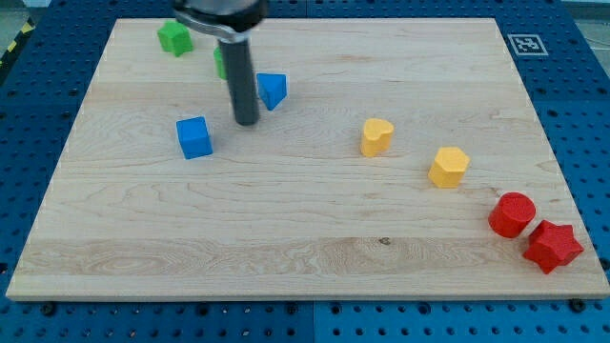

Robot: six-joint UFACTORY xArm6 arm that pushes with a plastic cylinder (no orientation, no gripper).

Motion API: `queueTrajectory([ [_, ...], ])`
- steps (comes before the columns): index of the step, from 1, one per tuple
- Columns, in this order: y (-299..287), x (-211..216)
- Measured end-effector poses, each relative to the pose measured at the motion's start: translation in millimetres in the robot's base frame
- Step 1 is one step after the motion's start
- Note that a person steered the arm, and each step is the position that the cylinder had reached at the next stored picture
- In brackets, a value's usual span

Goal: Place the blue triangle vertically below the green circle

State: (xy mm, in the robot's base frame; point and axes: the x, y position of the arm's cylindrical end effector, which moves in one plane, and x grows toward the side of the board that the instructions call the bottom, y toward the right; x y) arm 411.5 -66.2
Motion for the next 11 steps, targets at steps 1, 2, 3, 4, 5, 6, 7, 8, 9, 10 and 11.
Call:
queueTrajectory([
  [1,-5,36],
  [2,-47,43],
  [3,-86,36],
  [4,-78,35],
  [5,-1,48],
  [6,94,9],
  [7,151,-44],
  [8,140,-72],
  [9,70,-67],
  [10,-7,-54],
  [11,-23,-50],
])
